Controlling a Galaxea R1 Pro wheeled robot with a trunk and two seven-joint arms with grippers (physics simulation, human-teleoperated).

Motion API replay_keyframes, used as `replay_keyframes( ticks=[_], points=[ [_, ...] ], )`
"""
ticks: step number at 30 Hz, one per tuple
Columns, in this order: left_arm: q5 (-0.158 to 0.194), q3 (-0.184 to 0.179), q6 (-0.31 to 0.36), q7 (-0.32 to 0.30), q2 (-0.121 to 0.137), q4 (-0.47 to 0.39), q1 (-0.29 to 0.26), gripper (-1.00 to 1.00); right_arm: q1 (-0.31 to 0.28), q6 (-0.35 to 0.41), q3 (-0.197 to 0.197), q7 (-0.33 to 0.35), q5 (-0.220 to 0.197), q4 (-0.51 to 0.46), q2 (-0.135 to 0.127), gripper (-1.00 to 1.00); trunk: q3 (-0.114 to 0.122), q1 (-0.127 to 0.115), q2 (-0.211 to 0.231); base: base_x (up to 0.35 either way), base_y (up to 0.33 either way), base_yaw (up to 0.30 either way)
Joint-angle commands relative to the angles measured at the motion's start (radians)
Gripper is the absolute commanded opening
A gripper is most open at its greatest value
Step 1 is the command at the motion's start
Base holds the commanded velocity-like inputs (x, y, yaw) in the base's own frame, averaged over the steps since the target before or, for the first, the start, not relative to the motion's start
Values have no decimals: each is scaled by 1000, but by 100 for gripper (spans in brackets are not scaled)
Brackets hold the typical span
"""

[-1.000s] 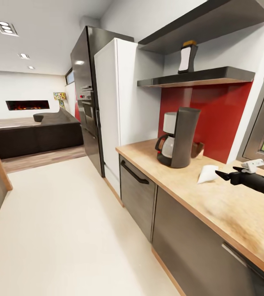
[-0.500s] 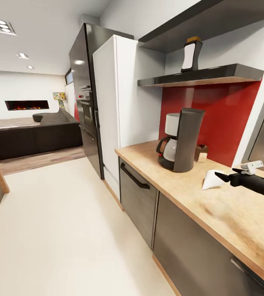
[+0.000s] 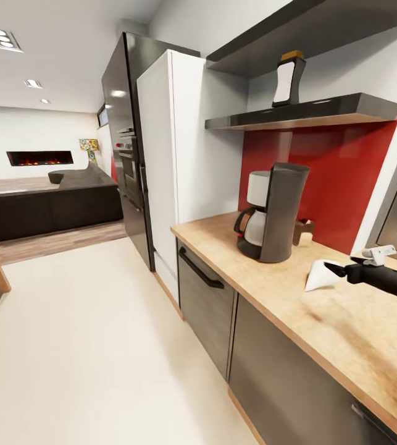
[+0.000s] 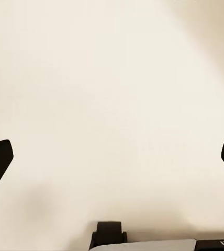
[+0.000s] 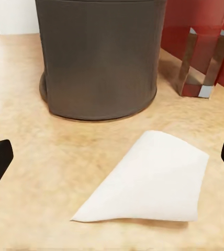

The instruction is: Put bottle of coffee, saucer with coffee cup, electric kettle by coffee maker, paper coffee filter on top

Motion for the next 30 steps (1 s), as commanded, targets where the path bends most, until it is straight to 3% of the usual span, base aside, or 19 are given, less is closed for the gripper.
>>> replay_keyframes(
  ticks=[1,4,7,13,30],
  points=[
    [0,0,-1,0,0,-1,0,100,-1,7,-1,6,13,-1,0,100,-1,0,-1,29,-20,0],
    [0,0,-1,0,0,-1,0,100,-1,-26,-4,6,71,18,0,100,-1,0,-1,92,-88,0],
    [0,0,-1,0,0,-1,0,100,-1,-63,-5,6,90,56,0,100,-1,0,-1,83,-79,0],
    [-1,0,-1,0,1,-1,0,100,-1,-94,-5,6,101,112,1,100,-1,0,-1,25,-23,0],
    [0,0,-1,0,1,0,0,100,-1,-101,1,6,101,124,3,100,-1,0,-1,47,-1,0]
  ],
)
